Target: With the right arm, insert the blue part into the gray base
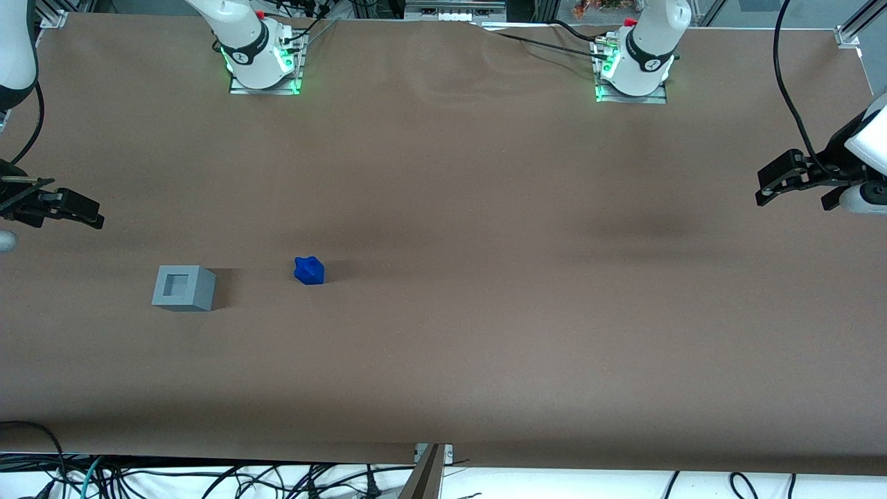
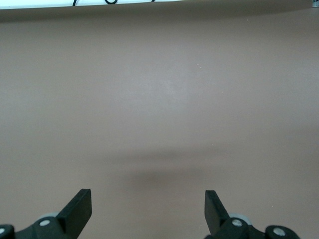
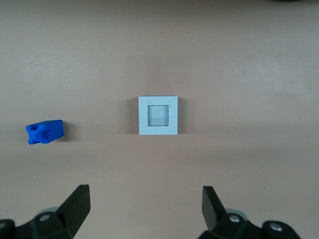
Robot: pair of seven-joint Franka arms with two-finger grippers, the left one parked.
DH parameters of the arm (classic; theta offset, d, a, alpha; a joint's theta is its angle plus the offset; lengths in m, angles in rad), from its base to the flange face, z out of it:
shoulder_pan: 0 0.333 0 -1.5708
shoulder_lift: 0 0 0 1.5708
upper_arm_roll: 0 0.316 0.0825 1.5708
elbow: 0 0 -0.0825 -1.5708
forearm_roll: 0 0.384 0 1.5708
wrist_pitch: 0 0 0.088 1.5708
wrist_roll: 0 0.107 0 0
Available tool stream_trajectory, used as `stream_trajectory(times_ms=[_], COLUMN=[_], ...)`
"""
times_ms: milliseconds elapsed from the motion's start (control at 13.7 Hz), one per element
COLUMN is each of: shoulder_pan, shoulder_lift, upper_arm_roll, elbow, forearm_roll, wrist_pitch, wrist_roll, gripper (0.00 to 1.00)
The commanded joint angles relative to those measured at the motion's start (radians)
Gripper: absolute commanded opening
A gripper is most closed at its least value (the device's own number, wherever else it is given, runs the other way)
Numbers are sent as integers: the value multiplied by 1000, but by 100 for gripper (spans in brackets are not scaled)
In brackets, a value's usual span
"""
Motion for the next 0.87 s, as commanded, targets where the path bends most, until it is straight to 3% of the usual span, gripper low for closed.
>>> stream_trajectory(times_ms=[0,437,801], shoulder_pan=[-3,-1,60], shoulder_lift=[-5,-5,24], upper_arm_roll=[1,2,7], elbow=[-3,-3,-4], forearm_roll=[-5,-5,-3], wrist_pitch=[-5,-3,7], wrist_roll=[16,18,19], gripper=[99,99,99])
